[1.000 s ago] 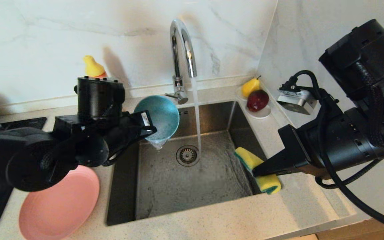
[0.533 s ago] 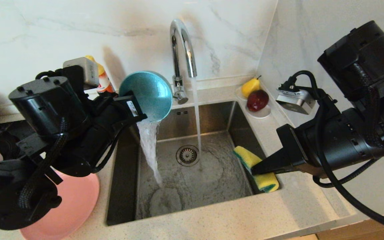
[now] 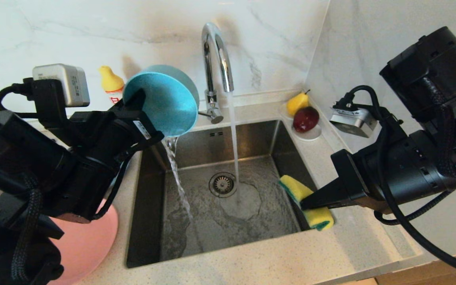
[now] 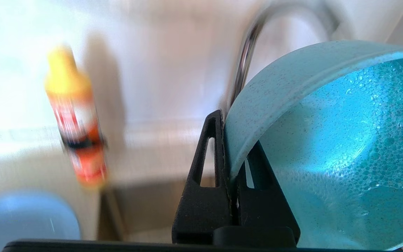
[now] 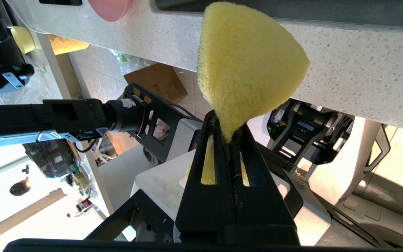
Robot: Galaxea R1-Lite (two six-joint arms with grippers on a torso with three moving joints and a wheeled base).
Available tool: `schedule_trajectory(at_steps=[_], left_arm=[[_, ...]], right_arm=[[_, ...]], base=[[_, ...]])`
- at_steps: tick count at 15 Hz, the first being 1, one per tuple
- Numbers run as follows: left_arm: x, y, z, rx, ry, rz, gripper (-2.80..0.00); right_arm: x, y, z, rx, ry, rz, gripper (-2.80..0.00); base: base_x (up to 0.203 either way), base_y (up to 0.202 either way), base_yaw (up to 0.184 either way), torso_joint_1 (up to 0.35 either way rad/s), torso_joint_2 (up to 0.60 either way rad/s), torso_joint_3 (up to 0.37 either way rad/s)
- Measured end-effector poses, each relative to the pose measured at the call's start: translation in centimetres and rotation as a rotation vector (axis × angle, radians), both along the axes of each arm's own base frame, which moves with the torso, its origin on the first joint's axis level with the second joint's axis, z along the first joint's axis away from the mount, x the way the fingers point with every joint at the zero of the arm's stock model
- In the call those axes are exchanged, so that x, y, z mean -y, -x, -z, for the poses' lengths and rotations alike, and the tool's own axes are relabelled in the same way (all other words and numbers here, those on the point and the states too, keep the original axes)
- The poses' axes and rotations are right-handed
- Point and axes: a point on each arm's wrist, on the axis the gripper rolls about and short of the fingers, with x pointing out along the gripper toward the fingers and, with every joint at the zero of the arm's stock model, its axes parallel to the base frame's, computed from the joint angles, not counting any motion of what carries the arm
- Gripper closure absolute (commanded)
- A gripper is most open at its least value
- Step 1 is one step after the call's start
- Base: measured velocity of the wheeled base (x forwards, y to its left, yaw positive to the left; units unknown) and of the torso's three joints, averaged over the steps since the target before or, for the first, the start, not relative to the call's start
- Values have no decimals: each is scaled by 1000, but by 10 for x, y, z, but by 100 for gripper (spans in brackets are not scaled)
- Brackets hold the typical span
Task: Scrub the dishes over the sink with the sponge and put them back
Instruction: Rinse the bowl
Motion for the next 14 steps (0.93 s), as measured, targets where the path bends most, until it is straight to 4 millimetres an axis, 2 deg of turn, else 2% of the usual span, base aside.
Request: schedule_trajectory(at_steps=[2, 10, 14], left_arm=[[-2, 4, -3, 37, -46, 10, 0], [-5, 11, -6, 50, -54, 11, 0], [-10, 8, 0, -107, -88, -14, 0]], right_arm=[[0, 0, 0, -1, 1, 0, 0], [0, 0, 0, 1, 0, 1, 0], [3, 3, -1, 2, -1, 3, 0]], base=[[0, 0, 0, 0, 0, 0], [0, 0, 0, 0, 0, 0], [0, 0, 0, 0, 0, 0]])
